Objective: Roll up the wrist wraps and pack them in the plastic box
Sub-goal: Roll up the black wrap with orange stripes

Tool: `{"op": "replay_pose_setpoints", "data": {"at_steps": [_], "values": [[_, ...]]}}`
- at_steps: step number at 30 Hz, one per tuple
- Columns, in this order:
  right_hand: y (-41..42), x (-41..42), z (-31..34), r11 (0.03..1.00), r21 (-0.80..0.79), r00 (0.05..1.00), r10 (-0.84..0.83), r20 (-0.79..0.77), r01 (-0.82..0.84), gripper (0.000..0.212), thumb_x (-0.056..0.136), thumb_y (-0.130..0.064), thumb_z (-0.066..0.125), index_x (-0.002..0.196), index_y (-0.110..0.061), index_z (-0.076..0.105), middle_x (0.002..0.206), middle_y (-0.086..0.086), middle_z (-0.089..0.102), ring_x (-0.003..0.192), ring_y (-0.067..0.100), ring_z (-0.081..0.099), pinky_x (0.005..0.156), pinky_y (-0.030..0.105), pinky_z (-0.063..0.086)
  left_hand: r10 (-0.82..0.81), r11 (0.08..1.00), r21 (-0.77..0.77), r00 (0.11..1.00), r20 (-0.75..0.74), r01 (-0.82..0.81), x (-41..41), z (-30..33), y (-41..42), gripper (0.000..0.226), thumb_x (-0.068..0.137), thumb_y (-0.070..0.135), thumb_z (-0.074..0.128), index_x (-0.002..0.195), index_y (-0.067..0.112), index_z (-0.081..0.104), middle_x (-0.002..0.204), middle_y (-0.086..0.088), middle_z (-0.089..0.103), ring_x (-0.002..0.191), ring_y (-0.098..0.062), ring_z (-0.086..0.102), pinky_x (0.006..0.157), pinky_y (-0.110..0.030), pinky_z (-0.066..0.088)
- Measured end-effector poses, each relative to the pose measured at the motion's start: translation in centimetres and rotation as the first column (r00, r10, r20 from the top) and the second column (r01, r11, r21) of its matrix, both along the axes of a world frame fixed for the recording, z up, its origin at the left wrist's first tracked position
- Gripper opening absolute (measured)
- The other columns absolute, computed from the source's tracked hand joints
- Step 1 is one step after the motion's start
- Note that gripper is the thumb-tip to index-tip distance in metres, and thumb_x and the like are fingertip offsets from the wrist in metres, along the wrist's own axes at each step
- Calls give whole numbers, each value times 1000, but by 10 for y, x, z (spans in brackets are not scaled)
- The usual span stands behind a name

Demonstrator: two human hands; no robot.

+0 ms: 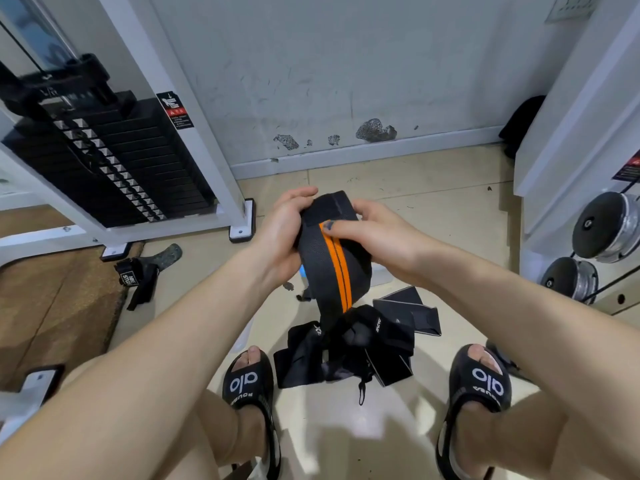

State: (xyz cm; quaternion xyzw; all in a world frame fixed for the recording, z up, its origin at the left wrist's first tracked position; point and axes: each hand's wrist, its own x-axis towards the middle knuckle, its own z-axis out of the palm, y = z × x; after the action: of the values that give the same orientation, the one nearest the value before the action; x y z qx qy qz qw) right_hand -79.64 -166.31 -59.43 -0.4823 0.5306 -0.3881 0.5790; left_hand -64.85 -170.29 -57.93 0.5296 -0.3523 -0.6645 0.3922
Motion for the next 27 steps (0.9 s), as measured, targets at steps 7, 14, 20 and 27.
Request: {"op": "replay_pose_setpoints", "data": {"at_steps": [7, 14, 20, 27], "values": [[11, -4, 5, 1000, 12, 999, 29, 23, -29, 15, 94, -15, 70, 109, -13, 67, 88, 1, 76, 81, 18, 74, 71, 33, 57, -39, 988, 148, 999, 36, 33, 6, 6, -3, 24, 109, 27, 46, 96, 12, 61, 65, -5, 72, 57, -16, 70, 56, -29, 61], [12, -5, 11, 998, 40, 998, -53, 32, 52, 28, 94, -14, 69, 121, -7, 65, 106, 15, 75, 94, 24, 74, 82, 37, 59, -47, 997, 65, 998, 42, 44, -3, 3, 2, 30, 107, 10, 42, 128, 11, 64, 109, -11, 67, 85, -19, 67, 62, -28, 62], [14, -9, 21, 998, 10, 995, -68, 75, 67, 16, 94, -12, 69, 109, -7, 67, 88, 7, 75, 72, 17, 72, 62, 28, 55, -50, 983, 177, 999, -19, 53, 6, 2, -10, 30, 107, 16, 51, 128, -1, 63, 121, -16, 66, 111, -25, 65, 99, -38, 57], [5, -15, 30, 980, 78, 963, -196, 187, 184, 15, 96, -17, 67, 106, -7, 61, 81, 8, 60, 70, 21, 61, 68, 35, 51, -326, 835, -119, 658, 679, 537, 10, 4, 8, 37, 106, 33, 26, 119, 31, 61, 78, 3, 65, 74, -18, 57, 76, -35, 47]]}}
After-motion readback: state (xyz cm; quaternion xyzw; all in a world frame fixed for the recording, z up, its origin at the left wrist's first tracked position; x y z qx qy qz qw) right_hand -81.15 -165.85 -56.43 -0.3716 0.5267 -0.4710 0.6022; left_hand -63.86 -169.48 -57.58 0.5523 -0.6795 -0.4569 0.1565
